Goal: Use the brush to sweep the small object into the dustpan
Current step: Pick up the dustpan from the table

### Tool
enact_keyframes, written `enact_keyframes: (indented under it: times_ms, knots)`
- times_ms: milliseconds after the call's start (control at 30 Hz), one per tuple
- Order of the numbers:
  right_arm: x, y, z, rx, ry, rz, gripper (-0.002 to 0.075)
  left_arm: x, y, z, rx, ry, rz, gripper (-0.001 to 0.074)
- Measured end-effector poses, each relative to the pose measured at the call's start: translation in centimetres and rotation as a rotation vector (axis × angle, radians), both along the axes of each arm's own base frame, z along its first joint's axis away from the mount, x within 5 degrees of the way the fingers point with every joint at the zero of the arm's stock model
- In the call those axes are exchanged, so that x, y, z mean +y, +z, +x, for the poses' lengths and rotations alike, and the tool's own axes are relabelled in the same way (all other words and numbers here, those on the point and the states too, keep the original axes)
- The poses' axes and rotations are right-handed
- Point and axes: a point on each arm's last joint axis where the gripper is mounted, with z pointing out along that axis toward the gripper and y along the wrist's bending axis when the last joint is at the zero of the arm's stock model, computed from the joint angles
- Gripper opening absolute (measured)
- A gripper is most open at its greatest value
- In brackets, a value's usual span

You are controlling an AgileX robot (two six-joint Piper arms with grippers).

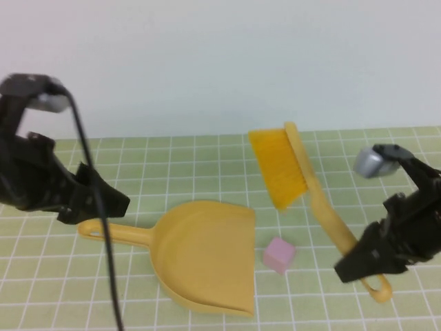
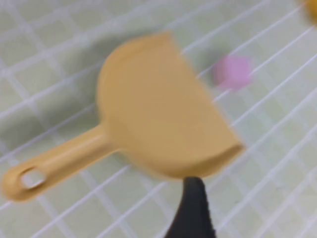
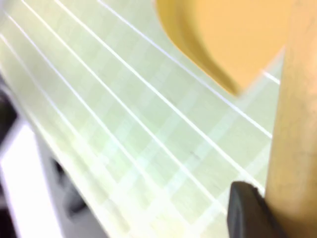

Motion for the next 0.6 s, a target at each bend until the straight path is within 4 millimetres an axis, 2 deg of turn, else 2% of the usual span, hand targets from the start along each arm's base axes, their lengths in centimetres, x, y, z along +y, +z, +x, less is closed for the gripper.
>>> enact_keyframes:
  times_ms: [100, 267, 400, 600]
  knots:
    - [-0.6, -0.5, 0.0, 0.017, -0.019, -0.087, 0.0169, -0.5, -1.4, 1.9, 0.035, -0.034, 0.084, 0.0514]
    - [-1.0, -0.6, 0.2, -0.011, -0.029, -0.122, 0.0169, -2.8, -3.4, 4.9, -0.012, -0.140, 0.267, 0.0514]
    - [-1.0, -0.7, 0.2, -0.012, -0.028, -0.124, 0.0169, -5.1, -5.9, 6.3, -0.033, -0.297, 0.469, 0.0514]
    - [-1.0, -0.7, 0.2, -0.012, -0.026, -0.127, 0.0169, -7.4, -10.4, 7.6, 0.029, -0.447, 0.642, 0.0514]
